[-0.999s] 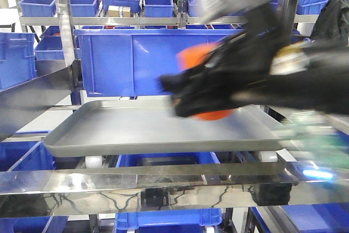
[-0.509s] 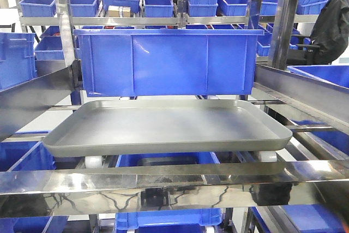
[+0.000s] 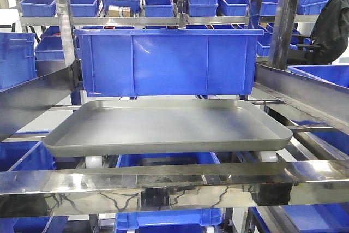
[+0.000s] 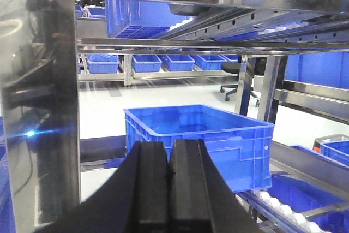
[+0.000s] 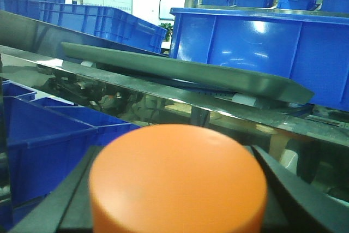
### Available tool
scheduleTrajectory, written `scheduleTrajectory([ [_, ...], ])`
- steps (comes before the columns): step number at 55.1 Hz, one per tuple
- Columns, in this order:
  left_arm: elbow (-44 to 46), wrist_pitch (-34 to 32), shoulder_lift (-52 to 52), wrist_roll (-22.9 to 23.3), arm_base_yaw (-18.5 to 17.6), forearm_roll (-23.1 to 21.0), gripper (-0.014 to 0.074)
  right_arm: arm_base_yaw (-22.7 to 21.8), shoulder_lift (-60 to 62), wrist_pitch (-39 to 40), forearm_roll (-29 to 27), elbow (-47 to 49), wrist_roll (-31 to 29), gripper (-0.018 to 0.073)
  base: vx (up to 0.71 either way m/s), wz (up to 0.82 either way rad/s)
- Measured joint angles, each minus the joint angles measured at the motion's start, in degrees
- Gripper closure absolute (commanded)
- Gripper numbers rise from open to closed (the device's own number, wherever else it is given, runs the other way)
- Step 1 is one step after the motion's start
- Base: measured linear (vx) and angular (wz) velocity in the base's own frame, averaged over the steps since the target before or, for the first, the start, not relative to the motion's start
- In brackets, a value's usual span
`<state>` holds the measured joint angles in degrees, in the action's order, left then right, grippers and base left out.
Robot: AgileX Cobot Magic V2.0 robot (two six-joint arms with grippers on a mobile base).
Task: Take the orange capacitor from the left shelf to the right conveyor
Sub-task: 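Drive to the round green conveyor holding the cylinder in the right gripper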
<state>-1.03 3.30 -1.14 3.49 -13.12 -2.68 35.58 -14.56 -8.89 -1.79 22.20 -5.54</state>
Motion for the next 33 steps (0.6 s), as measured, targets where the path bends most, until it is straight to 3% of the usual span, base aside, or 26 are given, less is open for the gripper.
scheduleTrajectory([
  [33,0.0,0.0,0.0,0.0,0.0,0.0,0.0603,0.0,0.0,0.04,0.0,0.0,0.01,0.0567,-0.02,0.09],
])
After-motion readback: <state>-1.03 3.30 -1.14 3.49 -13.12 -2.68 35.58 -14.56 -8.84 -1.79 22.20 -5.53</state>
